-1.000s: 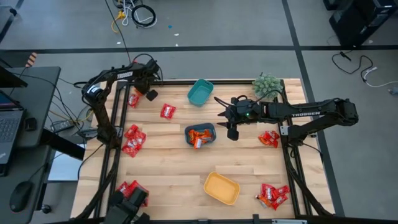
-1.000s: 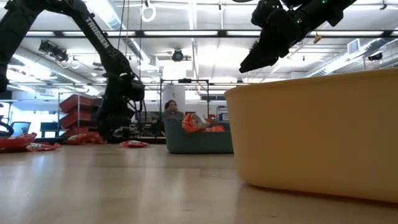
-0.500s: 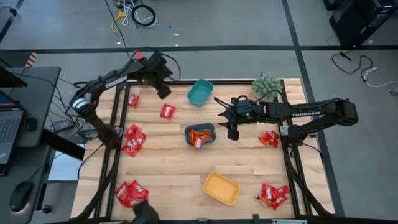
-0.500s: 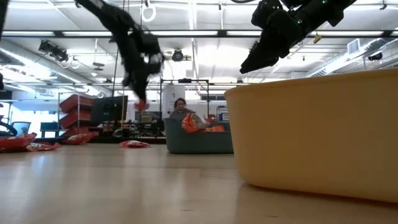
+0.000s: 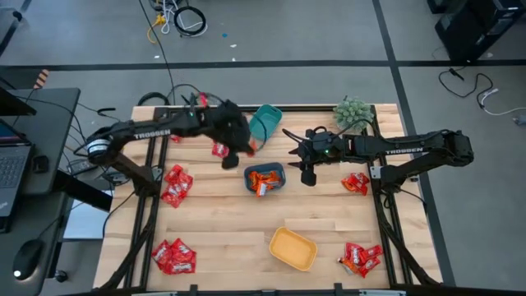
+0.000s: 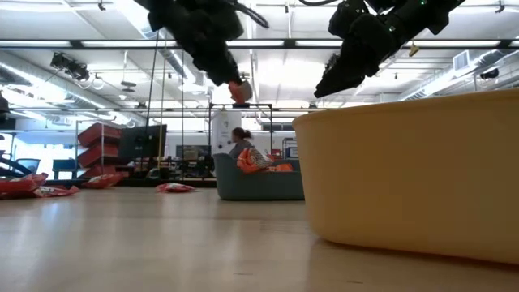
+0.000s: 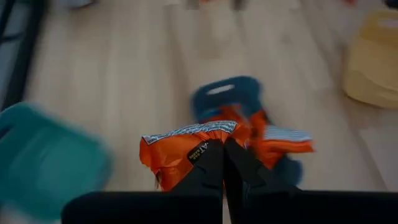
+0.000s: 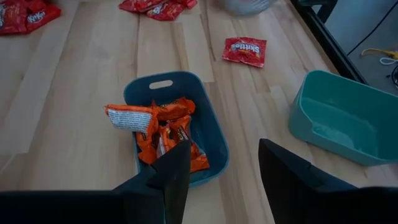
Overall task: Sort candy
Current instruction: Put the orange chocolate into the blue bin
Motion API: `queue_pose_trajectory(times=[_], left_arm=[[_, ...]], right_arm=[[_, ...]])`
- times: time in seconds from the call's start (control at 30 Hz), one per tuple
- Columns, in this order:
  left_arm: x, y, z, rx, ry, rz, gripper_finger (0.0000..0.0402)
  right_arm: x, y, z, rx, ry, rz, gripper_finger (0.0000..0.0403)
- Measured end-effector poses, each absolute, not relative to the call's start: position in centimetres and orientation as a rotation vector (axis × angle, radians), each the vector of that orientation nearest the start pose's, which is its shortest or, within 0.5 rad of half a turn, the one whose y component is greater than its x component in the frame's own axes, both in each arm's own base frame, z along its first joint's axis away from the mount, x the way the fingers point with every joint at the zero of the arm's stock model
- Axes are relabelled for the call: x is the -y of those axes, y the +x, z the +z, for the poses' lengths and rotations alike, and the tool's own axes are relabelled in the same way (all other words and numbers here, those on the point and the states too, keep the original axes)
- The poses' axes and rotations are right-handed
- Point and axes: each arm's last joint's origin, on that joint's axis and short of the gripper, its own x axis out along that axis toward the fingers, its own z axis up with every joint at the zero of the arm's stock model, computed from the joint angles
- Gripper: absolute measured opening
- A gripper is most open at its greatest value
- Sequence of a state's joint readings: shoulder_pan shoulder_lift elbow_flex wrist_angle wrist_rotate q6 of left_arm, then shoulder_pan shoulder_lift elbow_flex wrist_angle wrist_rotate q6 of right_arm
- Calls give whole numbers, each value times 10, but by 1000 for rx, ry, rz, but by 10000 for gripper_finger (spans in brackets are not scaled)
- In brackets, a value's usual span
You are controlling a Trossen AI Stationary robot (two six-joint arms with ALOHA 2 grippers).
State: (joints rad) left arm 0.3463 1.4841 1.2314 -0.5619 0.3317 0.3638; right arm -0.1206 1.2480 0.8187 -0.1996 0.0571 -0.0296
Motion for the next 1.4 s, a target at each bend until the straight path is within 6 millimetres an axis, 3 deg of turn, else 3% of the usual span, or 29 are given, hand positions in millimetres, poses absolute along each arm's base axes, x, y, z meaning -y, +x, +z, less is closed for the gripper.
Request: queue_pose_trajectory(times=[0.2, 0.4, 0.53, 0.7, 1.0, 1.2, 1.4], left_arm=[[-60, 313, 275, -596, 104, -392, 1], [-42, 318, 257, -546, 118, -430, 0], [-34, 323, 233, -584, 85, -447, 0], [-33, 330, 205, -693, 82, -390, 0], [-38, 341, 176, -797, 114, -267, 0], [-44, 342, 177, -832, 201, -71, 0], [-47, 344, 180, -838, 233, 9, 2]], right_arm=[[32, 259, 248, -647, -7, -156, 174], [33, 259, 249, -646, -11, -155, 174], [33, 259, 249, -645, -8, -156, 174], [33, 259, 249, -644, -7, -156, 174], [33, 259, 248, -647, -7, -158, 174], [33, 259, 248, -647, -3, -159, 174], [33, 259, 248, -646, 2, -160, 174]])
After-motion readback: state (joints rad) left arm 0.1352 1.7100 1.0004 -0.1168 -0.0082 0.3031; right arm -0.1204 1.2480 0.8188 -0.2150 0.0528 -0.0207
